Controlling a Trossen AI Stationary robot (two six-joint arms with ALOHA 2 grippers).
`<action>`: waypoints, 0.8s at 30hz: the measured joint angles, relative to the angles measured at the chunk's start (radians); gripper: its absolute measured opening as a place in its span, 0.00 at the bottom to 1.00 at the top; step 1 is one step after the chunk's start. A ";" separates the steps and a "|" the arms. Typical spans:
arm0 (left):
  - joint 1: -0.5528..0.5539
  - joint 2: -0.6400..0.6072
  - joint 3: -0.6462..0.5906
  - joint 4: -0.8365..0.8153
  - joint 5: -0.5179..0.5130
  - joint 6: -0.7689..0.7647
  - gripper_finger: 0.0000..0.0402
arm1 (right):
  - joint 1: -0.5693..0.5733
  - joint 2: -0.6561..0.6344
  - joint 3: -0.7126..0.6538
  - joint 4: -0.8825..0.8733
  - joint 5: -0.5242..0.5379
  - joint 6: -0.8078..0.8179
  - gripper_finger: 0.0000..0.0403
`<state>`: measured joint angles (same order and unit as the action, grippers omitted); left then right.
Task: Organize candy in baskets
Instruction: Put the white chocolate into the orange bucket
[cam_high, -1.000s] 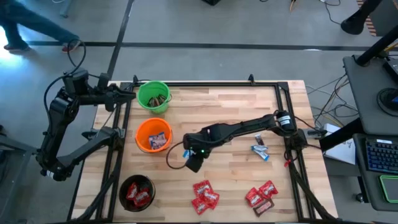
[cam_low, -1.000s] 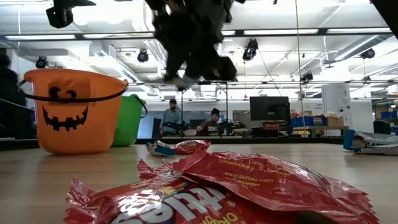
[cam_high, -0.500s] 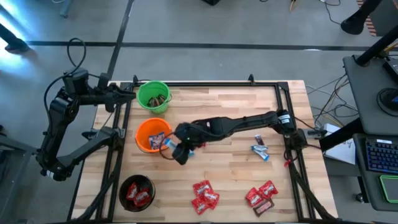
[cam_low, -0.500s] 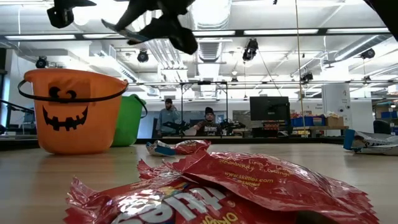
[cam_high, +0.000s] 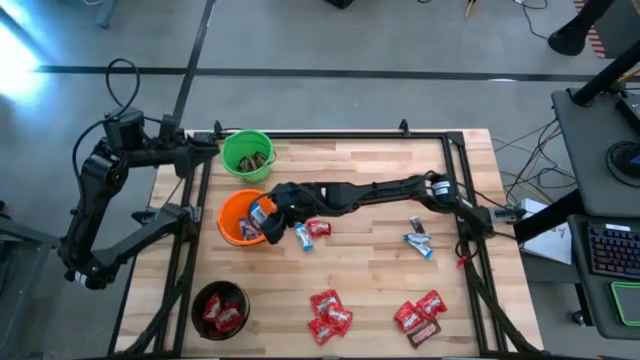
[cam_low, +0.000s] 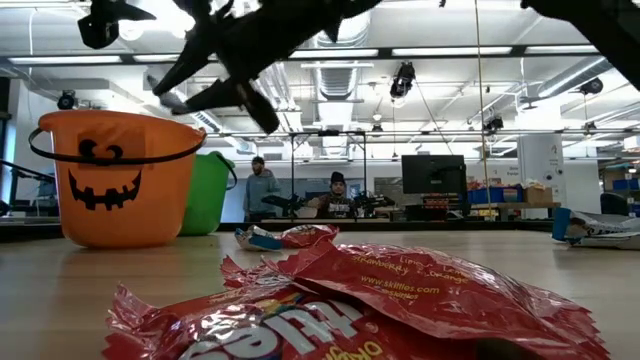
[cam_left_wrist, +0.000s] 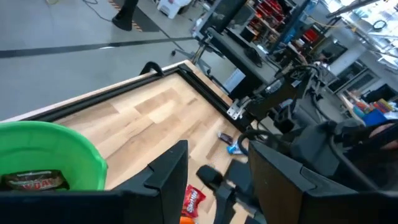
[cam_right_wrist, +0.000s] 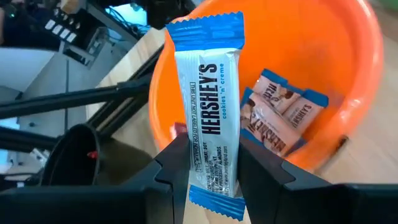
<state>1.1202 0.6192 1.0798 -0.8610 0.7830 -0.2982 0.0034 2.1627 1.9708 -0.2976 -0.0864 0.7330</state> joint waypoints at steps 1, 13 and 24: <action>0.000 0.003 0.000 0.000 0.000 0.001 0.37 | -0.001 0.010 0.003 0.024 0.000 0.005 0.27; 0.000 0.044 0.000 0.000 -0.016 0.057 0.37 | -0.031 0.032 0.005 0.111 0.007 0.074 0.27; 0.000 0.093 -0.001 0.018 -0.045 0.102 0.37 | -0.054 0.032 0.005 0.116 0.008 0.108 0.27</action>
<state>1.1202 0.7117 1.0786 -0.8434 0.7381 -0.1965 -0.0505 2.1948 1.9755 -0.1814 -0.0784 0.8406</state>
